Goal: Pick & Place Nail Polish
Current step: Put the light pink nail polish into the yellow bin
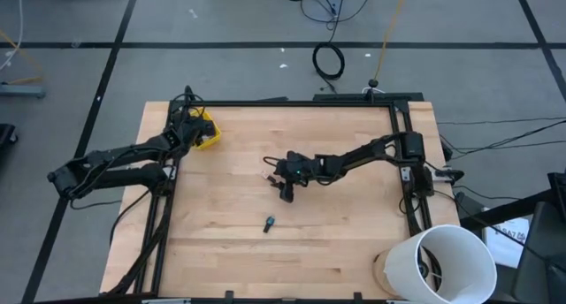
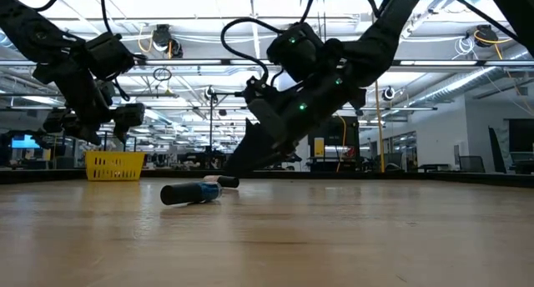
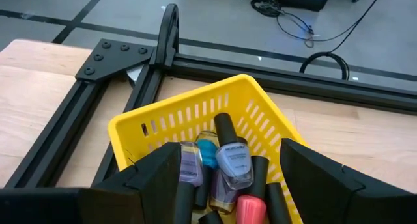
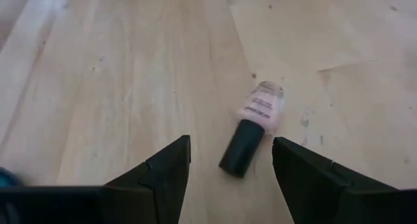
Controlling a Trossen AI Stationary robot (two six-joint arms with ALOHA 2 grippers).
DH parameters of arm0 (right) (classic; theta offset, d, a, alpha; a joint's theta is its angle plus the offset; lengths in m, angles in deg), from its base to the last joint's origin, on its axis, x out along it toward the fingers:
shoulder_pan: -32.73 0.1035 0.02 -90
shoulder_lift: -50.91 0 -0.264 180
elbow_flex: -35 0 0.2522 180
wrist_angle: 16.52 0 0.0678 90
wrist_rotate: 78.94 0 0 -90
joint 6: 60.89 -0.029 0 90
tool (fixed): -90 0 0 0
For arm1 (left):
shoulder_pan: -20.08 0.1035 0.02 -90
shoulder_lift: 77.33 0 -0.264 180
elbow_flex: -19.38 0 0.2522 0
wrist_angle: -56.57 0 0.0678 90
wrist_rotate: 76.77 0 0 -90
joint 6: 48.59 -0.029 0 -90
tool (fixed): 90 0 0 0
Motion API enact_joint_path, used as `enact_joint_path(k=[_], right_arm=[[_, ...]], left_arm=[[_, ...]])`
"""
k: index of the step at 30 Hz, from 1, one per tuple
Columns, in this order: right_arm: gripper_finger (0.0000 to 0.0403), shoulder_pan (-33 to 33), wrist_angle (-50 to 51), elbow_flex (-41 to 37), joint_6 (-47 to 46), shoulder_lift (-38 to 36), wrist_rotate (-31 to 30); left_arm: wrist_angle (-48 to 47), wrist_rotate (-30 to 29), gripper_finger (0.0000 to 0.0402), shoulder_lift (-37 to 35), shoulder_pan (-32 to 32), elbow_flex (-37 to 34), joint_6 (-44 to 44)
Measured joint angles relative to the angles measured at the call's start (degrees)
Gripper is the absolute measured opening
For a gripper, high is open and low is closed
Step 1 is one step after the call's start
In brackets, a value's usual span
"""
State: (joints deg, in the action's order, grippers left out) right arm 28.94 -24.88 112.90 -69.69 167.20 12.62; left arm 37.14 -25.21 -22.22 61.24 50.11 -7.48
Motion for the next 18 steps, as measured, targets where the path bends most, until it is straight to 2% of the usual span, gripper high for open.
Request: enact_joint_path(k=[6, 9, 14, 18], right_arm=[[0.0205, 0.0, 1.8, 0.0, -0.2, 0.0, -1.5], [0.0205, 0.1, 1.6, 0.0, -0.2, 1.1, -1.6], [0.0205, 0.2, -0.6, 0.0, -0.7, 1.9, -1.4], [0.0204, 0.1, -0.7, 0.0, 0.3, 2.5, -1.7]], left_arm=[[0.0, 0.5, 0.0258, 0.0, 0.0, 0.0, -0.9], [2.4, 5.5, 0.0258, 0.0, 0.0, 0.0, -0.6], [7.3, 13.7, 0.0257, 0.0, -0.1, 0.1, -5.7], [7.6, 15.5, 0.0257, 0.0, -0.1, 0.1, -6.0]])
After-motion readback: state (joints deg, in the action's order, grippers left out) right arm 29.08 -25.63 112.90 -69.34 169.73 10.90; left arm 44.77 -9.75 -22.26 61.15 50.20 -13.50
